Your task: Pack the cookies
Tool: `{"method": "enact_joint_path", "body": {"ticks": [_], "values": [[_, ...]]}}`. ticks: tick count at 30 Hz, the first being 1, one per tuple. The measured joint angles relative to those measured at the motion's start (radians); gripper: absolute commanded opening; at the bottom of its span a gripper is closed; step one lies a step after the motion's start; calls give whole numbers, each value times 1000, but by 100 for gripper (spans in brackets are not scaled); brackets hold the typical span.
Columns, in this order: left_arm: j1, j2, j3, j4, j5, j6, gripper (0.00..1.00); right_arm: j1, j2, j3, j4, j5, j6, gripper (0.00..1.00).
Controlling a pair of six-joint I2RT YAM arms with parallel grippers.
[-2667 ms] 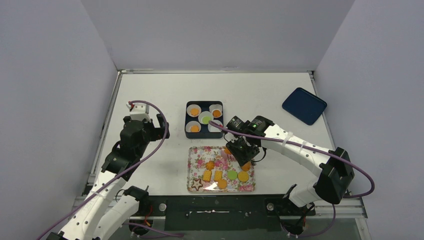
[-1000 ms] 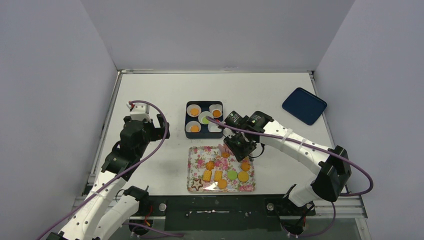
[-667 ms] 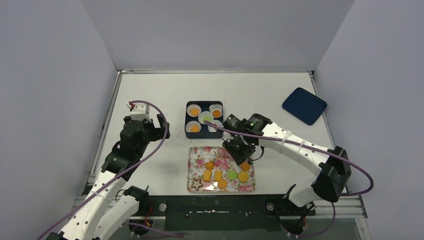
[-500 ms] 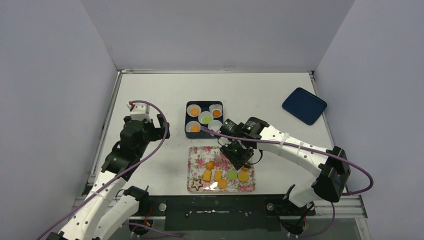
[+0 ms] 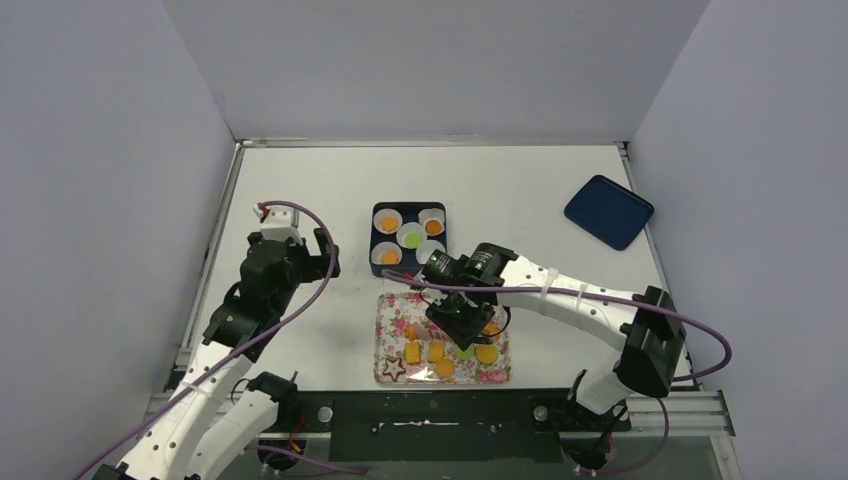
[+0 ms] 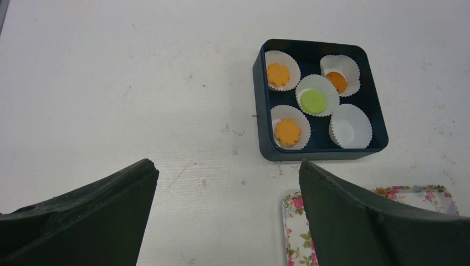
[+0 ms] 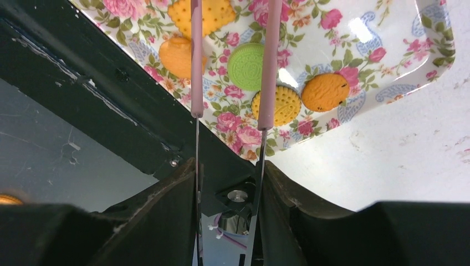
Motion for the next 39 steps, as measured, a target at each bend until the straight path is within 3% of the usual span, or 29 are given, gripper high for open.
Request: {"method": "enact_joint_path", "body": {"ticks": [26, 39], "values": [[0, 0, 0, 0, 0, 0, 97, 36, 88, 63, 43, -4, -37, 42], [0, -2, 0, 0, 0, 0, 97, 43, 116, 100, 25, 33, -38, 22]]}}
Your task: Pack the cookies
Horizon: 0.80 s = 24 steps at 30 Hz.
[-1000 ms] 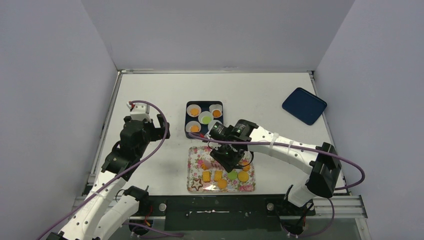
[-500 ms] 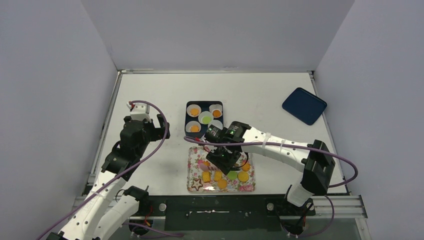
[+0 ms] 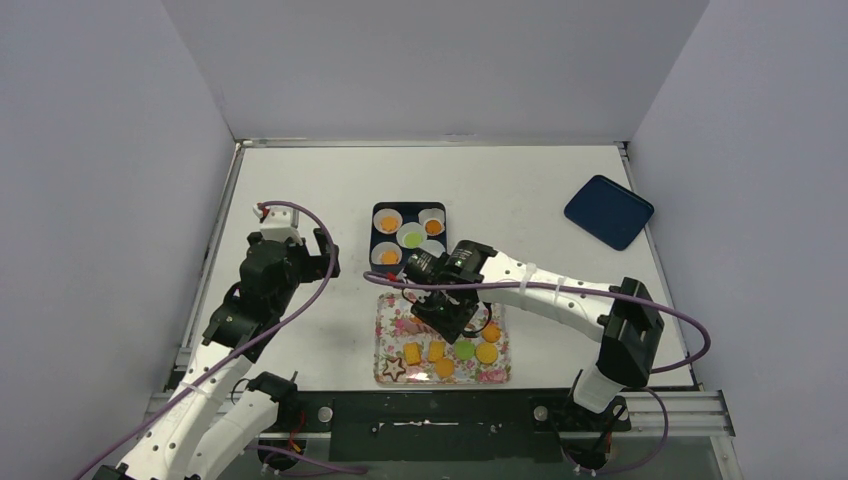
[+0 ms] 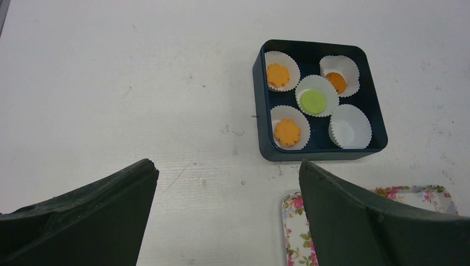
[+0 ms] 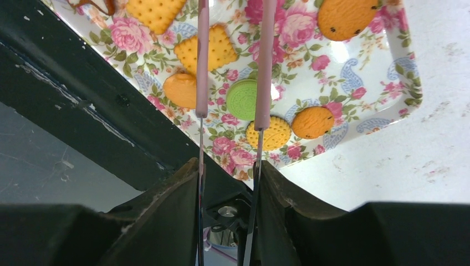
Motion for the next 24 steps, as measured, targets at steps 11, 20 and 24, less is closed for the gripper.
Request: {"method": "enact_joint_path", "body": {"ticks": [11, 20, 24], "values": [[0, -2, 0, 0, 0, 0, 97, -17, -5, 65, 2, 31, 11, 26], [0, -2, 0, 0, 0, 0, 97, -14, -5, 61, -2, 20, 11, 36], [0, -2, 0, 0, 0, 0, 97, -4, -4, 61, -13, 23, 15, 39]]}}
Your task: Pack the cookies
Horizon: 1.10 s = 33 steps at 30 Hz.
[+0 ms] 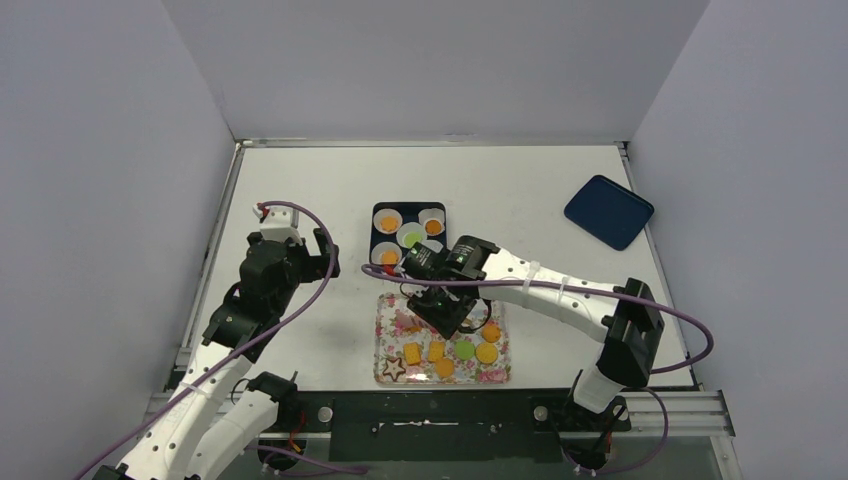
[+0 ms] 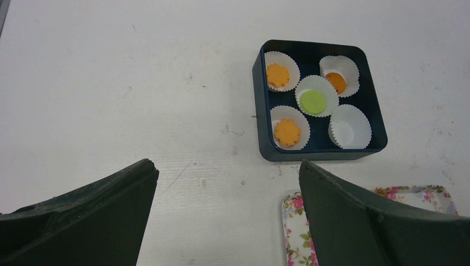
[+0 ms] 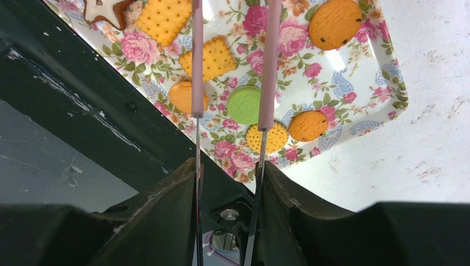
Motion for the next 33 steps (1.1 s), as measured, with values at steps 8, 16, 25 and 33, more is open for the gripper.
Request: {"method": "enact_joint_path", "body": {"ticks": [8, 16, 25, 33], "values": [[0, 0, 0, 0, 0, 0, 97, 24, 31, 2, -29, 18, 6, 40], [0, -1, 0, 0, 0, 0, 97, 27, 76, 2, -44, 21, 7, 36], [0, -12, 0, 0, -1, 0, 97, 31, 100, 44, -76, 39, 16, 16], [0, -14, 0, 0, -1, 0, 97, 29, 100, 98, -100, 63, 29, 3]]}}
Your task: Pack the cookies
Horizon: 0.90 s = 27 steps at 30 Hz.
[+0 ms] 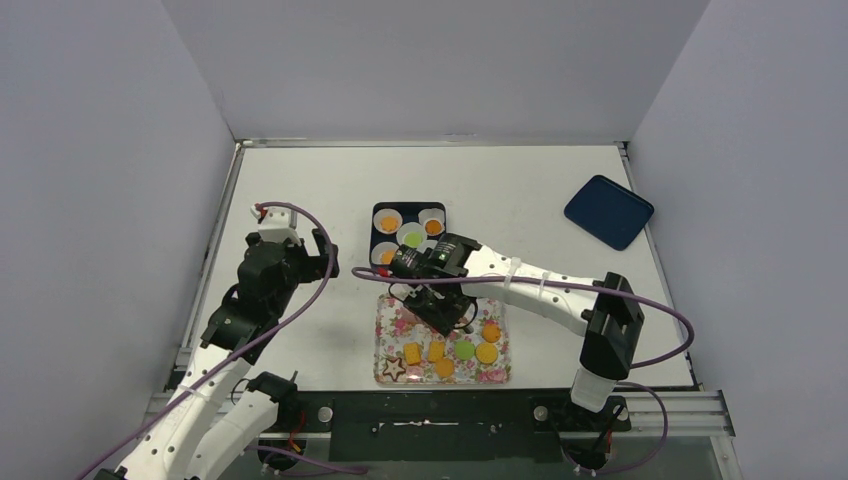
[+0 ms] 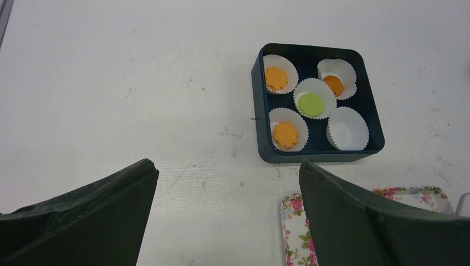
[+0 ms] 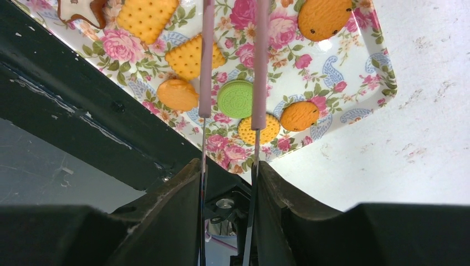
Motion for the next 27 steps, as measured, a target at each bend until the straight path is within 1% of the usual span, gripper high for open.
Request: {"method": "enact_joint_path", "body": {"ticks": [1, 6, 7, 9, 12, 19, 21, 27], "values": [[0, 0, 0, 0, 0, 0, 97, -2, -2, 2, 0, 1, 0, 0], [0, 0, 0, 0, 0, 0, 97, -17, -11, 3, -1, 1, 0, 0], [0, 0, 0, 0, 0, 0, 97, -20, -15, 3, -1, 1, 0, 1], [0, 0, 0, 0, 0, 0, 97, -26, -23, 3, -1, 1, 0, 13], [0, 0, 0, 0, 0, 0, 97, -31, -32, 3, -2, 1, 0, 24], [-1, 0, 0, 0, 0, 0, 97, -49, -40, -1, -5, 2, 26, 27], [-2, 0, 0, 0, 0, 0, 97, -76, -56, -18, -7, 4, 41, 27], [-9, 0, 0, 0, -1, 0, 97, -138, -111, -77, -36, 6, 85, 32]]}}
